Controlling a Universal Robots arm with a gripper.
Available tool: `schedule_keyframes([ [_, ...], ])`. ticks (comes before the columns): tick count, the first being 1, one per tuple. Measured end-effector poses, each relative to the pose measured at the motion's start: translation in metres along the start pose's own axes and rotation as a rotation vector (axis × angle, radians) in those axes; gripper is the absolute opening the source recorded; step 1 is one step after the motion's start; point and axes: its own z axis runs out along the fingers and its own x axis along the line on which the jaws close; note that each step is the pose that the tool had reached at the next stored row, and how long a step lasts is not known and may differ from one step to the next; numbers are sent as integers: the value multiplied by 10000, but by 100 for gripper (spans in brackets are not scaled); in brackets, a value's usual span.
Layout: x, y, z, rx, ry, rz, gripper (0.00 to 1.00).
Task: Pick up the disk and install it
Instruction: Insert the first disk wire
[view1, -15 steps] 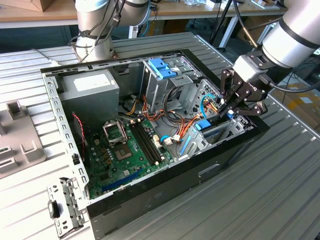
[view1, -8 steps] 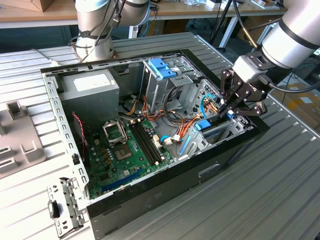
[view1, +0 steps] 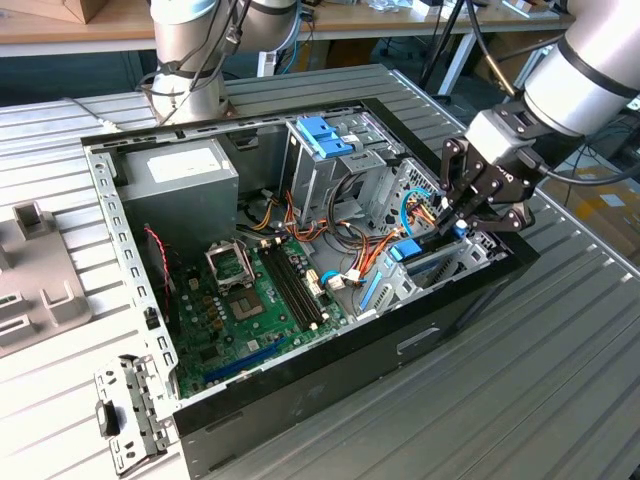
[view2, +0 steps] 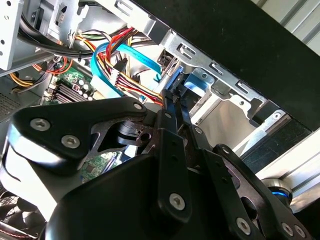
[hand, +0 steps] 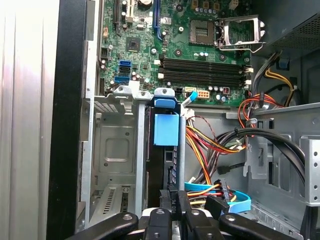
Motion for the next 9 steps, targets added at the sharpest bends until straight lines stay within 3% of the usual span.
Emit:
schedule_keyframes([
  [9, -36, 0, -5, 1, -1, 0, 17],
])
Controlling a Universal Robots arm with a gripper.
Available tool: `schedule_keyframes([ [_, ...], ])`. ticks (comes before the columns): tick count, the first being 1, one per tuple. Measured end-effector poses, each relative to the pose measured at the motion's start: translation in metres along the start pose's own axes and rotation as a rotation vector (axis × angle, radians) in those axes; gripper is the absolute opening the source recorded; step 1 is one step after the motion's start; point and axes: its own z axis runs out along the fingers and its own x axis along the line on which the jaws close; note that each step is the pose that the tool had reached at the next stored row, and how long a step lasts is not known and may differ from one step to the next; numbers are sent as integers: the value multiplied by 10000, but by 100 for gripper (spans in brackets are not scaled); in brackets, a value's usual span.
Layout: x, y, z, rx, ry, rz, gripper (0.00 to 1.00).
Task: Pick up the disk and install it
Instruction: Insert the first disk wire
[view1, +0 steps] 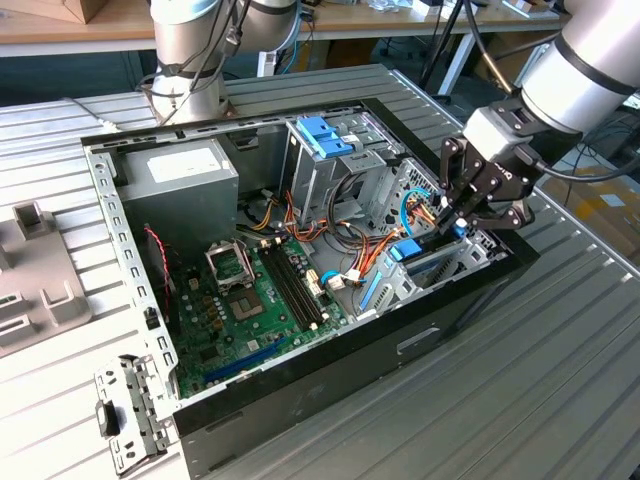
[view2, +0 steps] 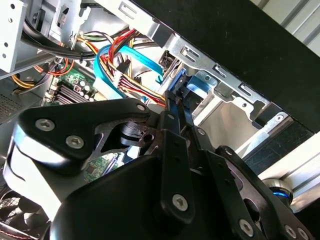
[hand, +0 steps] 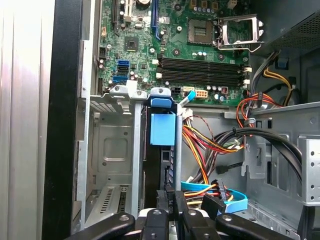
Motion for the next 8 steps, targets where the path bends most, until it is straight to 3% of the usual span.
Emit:
schedule_keyframes([
  [8, -4, 1, -7, -1, 0, 0, 17],
])
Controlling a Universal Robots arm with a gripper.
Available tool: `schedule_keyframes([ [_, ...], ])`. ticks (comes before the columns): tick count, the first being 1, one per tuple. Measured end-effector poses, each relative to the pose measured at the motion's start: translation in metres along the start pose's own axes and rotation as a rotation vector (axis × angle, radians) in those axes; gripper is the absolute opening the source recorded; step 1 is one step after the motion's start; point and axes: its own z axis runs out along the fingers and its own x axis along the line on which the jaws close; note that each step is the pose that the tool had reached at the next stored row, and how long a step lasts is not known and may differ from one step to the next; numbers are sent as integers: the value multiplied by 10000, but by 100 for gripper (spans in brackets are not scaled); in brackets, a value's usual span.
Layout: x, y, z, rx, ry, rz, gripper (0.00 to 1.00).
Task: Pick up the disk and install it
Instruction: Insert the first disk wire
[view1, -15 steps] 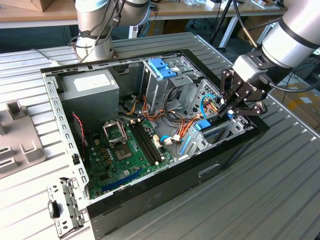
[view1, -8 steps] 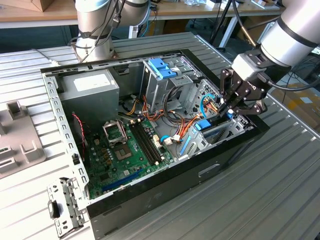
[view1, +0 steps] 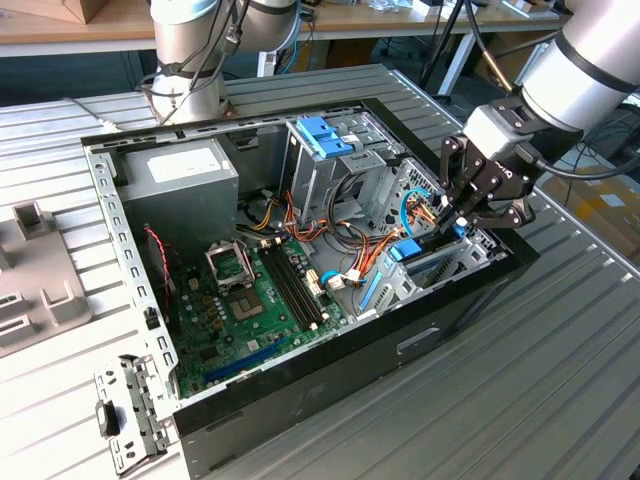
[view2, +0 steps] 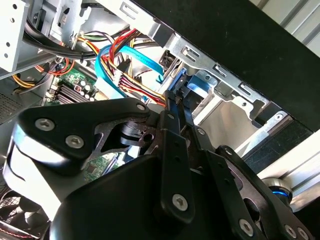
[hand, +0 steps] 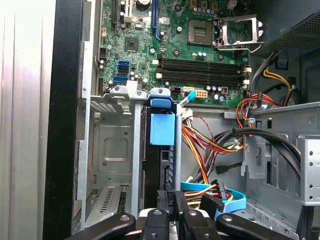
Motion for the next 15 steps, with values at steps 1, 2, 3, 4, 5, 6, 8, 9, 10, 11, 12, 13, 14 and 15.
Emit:
schedule_keyframes([
  [1, 0, 0, 4, 0, -1, 0, 17],
  [2, 1, 0, 7, 0, -1, 0, 17],
  [3, 1, 2, 8, 1, -1, 1, 17],
  [4, 1, 4, 11, 1, -1, 2, 17],
  [5, 2, 7, 14, 1, -2, 3, 17],
  [6, 2, 7, 16, 0, -2, 3, 17],
  [8, 4, 7, 21, 1, -3, 3, 17],
  [9, 7, 7, 23, 0, -2, 4, 17],
  [10, 11, 7, 24, 0, -2, 4, 17],
  [11, 14, 7, 24, 0, -1, 4, 17],
  [12, 19, 7, 24, 0, -2, 4, 17],
  [13, 24, 7, 24, 0, -3, 4, 17],
  [14, 24, 7, 24, 0, -5, 4, 17],
  [15, 23, 7, 20, 1, -7, 4, 17],
])
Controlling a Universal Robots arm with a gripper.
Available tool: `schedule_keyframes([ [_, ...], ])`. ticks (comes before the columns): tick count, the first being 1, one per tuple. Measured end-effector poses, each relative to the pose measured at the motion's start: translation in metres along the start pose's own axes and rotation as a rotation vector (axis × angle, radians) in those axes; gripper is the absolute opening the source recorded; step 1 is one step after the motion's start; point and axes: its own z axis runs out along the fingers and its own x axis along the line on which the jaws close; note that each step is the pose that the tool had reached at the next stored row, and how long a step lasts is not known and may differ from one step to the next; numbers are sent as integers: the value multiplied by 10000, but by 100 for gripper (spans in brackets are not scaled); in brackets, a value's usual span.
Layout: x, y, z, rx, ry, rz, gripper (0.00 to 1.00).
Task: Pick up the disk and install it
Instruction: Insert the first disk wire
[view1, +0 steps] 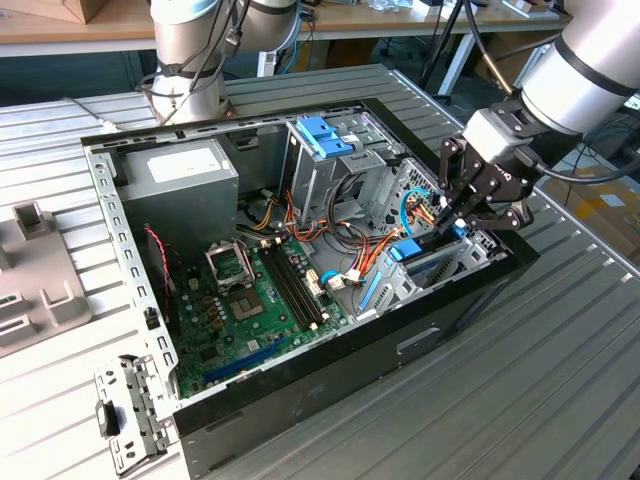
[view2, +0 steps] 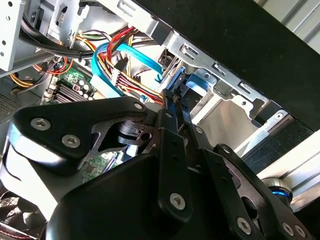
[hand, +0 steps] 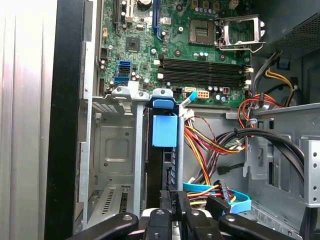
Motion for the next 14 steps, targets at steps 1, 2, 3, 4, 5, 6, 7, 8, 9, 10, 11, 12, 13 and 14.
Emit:
schedule_keyframes([
  [1, 0, 0, -5, 0, -2, 2, 17],
  [2, -2, 1, -21, 2, -2, 13, 17],
  [3, -4, 1, -29, 3, 0, 26, 17],
  [4, -4, 1, -31, 6, -4, 48, 17],
  [5, -4, 1, -32, 11, -7, 86, 17],
  [6, -4, 2, -32, 17, -11, 134, 17],
  [7, -4, 2, -33, 31, -14, 237, 17],
  [8, -4, 2, -34, 50, -22, 382, 17],
  [9, -5, 2, -34, 71, -32, 549, 17],
  [10, 0, 3, -36, 72, -30, 550, 17],
  [11, 15, 3, -37, 72, -32, 551, 17],
  [12, 25, 4, -38, 72, -32, 551, 17],
  [13, 34, 4, -39, 72, -32, 550, 17],
  [14, 48, 4, -41, 72, -31, 550, 17],
])
